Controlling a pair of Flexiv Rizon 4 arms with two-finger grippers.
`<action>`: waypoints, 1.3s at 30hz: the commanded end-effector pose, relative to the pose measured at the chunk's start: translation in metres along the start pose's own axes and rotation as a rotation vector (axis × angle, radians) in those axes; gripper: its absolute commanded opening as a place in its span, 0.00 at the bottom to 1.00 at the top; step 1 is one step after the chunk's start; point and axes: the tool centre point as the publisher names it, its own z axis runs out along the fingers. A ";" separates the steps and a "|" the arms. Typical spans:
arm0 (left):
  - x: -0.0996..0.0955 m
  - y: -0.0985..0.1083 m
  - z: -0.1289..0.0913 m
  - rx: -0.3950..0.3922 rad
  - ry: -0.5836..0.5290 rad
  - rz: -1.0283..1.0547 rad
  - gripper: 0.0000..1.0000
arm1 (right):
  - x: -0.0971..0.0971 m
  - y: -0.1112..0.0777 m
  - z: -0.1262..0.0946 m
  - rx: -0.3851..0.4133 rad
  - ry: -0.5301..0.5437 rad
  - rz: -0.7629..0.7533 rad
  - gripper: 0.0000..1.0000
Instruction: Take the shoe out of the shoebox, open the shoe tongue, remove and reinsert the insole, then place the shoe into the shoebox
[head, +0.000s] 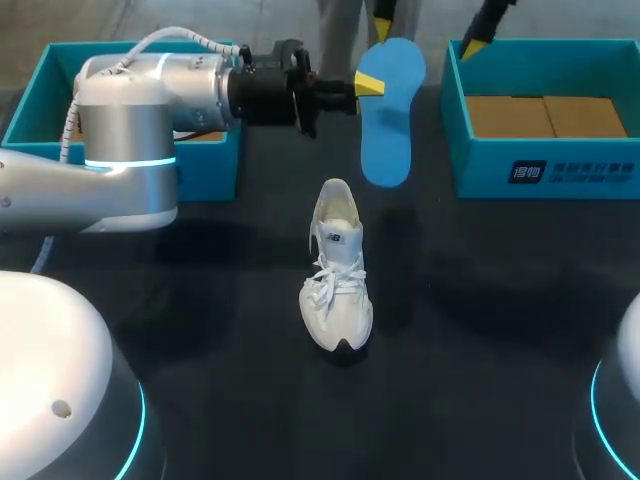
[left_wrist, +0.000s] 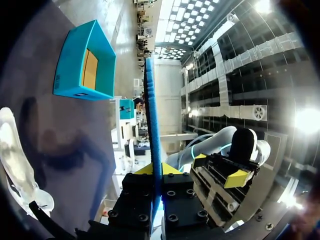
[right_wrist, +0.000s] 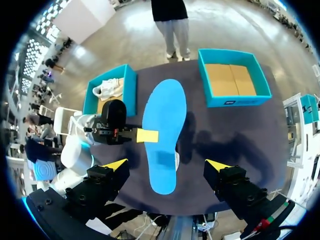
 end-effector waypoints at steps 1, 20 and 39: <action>0.001 0.000 0.000 0.000 -0.004 -0.001 0.00 | -0.016 -0.004 0.006 -0.017 0.312 0.005 1.00; 0.002 -0.002 -0.003 0.004 -0.007 0.004 0.00 | -0.056 -0.004 0.036 -0.050 0.855 0.026 1.00; 0.005 -0.001 -0.006 0.004 -0.003 0.014 0.00 | -0.070 -0.013 0.070 -0.068 1.209 0.003 1.00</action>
